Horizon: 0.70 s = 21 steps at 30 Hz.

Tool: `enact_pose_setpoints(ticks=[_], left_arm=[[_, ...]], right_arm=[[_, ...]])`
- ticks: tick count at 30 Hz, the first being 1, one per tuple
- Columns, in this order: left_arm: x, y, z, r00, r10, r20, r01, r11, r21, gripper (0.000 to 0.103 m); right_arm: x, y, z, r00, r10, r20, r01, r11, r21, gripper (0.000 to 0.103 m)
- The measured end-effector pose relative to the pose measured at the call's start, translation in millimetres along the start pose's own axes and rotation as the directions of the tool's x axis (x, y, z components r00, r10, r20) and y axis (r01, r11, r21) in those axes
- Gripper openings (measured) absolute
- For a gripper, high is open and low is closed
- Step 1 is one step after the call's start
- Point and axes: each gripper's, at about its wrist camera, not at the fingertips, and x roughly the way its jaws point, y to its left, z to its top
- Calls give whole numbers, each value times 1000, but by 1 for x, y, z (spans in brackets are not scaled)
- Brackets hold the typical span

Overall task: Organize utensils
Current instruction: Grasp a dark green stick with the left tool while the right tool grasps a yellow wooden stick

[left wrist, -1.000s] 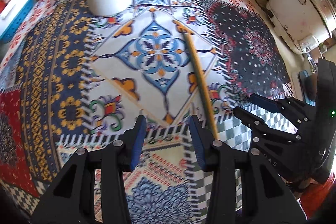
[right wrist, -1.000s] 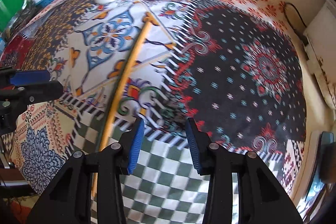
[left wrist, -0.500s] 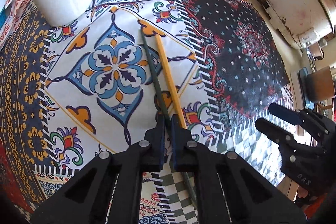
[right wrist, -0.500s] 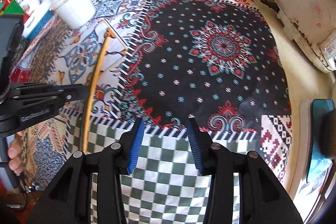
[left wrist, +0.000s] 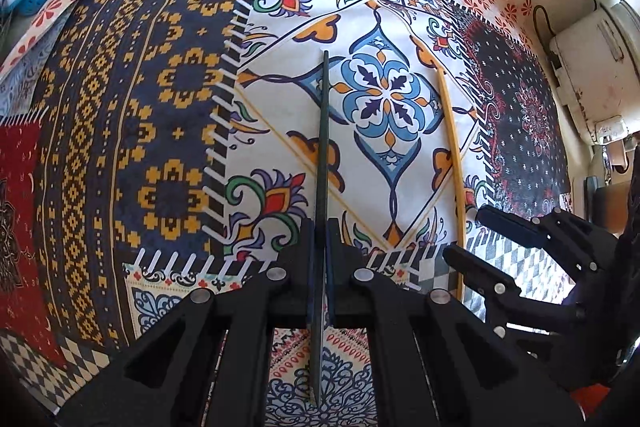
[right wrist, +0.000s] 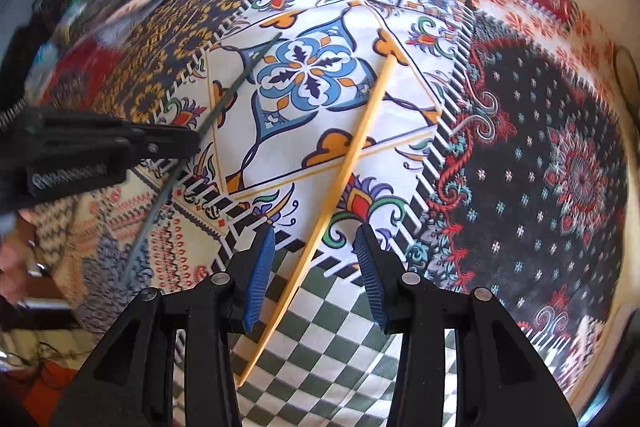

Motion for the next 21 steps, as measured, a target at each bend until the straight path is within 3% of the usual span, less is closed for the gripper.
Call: enact_pose_setpoints(ticks=[5, 9, 15, 21], left_arm=[[0, -3, 4, 1000, 8, -23, -7, 1000, 29, 5], [5, -6, 17, 1000, 14, -22, -14, 1000, 14, 5], [8, -11, 30, 999, 25, -35, -24, 999, 48, 5], [14, -14, 42, 999, 1, -44, 1, 999, 53, 5]], right_arm=[[2, -11, -2, 998, -55, -4, 55, 998, -33, 27], [-4, -45, -4, 996, -86, -21, 87, 996, 17, 16], [-4, -80, 14, 998, -50, -37, 54, 990, 131, 15], [12, -67, 56, 999, -43, -27, 44, 998, 39, 16]])
